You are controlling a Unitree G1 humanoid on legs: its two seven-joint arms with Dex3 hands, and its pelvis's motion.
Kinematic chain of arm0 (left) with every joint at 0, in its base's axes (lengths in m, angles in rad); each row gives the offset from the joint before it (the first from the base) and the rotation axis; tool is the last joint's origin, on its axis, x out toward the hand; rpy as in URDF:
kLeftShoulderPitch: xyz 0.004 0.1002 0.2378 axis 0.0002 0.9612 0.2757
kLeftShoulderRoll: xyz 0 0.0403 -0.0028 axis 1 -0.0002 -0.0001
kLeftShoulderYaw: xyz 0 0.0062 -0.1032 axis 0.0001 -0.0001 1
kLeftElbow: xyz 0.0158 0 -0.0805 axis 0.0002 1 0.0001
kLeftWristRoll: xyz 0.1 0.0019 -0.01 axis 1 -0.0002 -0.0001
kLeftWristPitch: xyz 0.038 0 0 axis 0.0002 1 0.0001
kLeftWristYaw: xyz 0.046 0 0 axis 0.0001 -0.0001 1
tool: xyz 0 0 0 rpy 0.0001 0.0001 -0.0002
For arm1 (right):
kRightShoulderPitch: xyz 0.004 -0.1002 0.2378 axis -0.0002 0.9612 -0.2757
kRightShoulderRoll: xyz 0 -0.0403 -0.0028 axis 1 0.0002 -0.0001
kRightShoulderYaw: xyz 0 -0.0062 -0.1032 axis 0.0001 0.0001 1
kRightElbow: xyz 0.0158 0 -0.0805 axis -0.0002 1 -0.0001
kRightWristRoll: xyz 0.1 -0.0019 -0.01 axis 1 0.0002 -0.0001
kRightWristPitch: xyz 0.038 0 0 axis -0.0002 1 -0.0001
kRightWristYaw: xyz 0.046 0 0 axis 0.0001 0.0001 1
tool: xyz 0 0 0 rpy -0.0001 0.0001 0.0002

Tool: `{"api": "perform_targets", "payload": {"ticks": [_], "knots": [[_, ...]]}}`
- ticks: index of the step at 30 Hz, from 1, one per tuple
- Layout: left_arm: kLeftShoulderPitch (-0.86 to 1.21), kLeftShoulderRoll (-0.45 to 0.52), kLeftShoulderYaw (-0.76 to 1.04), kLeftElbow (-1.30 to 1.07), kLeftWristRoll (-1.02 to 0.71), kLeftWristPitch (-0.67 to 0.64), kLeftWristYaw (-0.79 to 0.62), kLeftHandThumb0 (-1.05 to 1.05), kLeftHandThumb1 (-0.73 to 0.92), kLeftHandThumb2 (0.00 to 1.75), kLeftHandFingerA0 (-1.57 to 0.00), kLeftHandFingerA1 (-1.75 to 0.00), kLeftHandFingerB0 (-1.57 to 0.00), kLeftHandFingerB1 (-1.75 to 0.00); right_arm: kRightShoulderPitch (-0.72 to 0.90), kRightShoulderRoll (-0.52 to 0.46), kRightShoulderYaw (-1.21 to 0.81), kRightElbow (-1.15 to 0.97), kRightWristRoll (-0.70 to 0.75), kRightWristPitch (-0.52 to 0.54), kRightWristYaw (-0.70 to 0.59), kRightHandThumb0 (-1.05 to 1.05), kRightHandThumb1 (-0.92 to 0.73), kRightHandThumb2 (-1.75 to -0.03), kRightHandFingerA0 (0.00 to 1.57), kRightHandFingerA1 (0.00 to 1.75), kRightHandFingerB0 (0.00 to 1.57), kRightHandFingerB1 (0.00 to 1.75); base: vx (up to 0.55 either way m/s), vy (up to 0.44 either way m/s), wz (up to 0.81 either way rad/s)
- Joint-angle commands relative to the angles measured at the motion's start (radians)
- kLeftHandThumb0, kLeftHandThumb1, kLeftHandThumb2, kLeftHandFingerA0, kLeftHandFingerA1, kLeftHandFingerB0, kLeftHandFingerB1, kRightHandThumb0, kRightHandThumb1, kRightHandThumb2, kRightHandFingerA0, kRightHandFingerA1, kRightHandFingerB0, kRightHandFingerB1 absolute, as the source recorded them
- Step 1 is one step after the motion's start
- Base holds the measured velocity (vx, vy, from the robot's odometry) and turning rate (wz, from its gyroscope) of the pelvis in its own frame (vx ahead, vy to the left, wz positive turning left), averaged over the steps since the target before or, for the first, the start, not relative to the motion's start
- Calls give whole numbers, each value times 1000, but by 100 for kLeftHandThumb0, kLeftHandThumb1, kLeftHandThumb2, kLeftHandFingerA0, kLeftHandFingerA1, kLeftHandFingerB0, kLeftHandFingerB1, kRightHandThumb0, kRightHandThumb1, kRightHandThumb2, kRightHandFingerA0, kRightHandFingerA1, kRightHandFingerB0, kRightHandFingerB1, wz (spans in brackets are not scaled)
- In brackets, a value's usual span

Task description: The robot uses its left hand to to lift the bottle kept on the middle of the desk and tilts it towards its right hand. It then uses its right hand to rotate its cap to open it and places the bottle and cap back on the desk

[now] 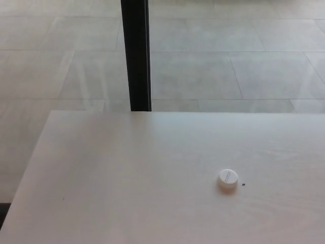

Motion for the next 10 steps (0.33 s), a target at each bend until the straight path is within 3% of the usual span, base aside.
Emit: {"api": "perform_targets", "payload": {"ticks": [1, 2, 3, 4, 5, 6, 7, 8, 10], "knots": [[18, 129, -33, 237, -89, -276, 74, -62, 83, 64, -66, -56, -46, -47, 8, 27, -105, 186, 236, 33, 91, -34, -45, -93, 28, 59, 0, 45, 0, 0, 0], [19, 138, -69, 247, -59, -278, 99, -65, 80, 64, -72, -54, -52, -45, 19, 37, -113, 173, 257, 38, 131, -41, -66, -60, 34, 45, 14, 26, 0, 0, 0], [25, 139, -82, 252, -58, -295, 95, -63, 76, 63, -73, -57, -53, -46, 32, 43, -102, 167, 248, 27, 143, -31, -48, -95, 30, 60, 5, 46, 0, 0, 0], [31, 138, -97, 243, -58, -287, 78, -63, 75, 62, -75, -60, -51, -45, 39, 36, -71, 179, 214, 29, 131, -31, -47, -95, 34, 60, 12, 48, 0, 0, 0], [45, 150, -159, 250, -12, -315, 49, -62, 79, 64, -68, -56, -44, -43, 52, 29, -43, 190, 190, 22, 162, -43, -68, -61, 39, 41, 29, 32, 0, 0, 0], [55, 157, -189, 256, -1, -334, 23, -60, 80, 64, -58, -55, -39, -42, 66, 22, -19, 200, 171, 6, 188, -42, -69, -61, 42, 42, 43, 37, 0, 0, 0], [64, 163, -224, 253, 17, -345, 18, -61, 61, 94, -54, -63, -39, -54, 79, 14, 7, 210, 152, -3, 210, -40, -68, -60, 44, 43, 47, 38, 0, 0, 0], [67, 169, -244, 254, 24, -341, 12, -58, 75, 62, -58, -51, -43, -41, 86, 10, 24, 214, 138, -5, 212, -39, -66, -60, 50, 45, 52, 40, 0, 0, 0], [72, 176, -269, 263, 15, -344, 3, -56, 72, 62, -60, -52, -47, -43, 104, -2, 87, 231, 79, -25, 179, -40, -63, -57, 58, 50, 57, 40, 0, 0, 0]]}}
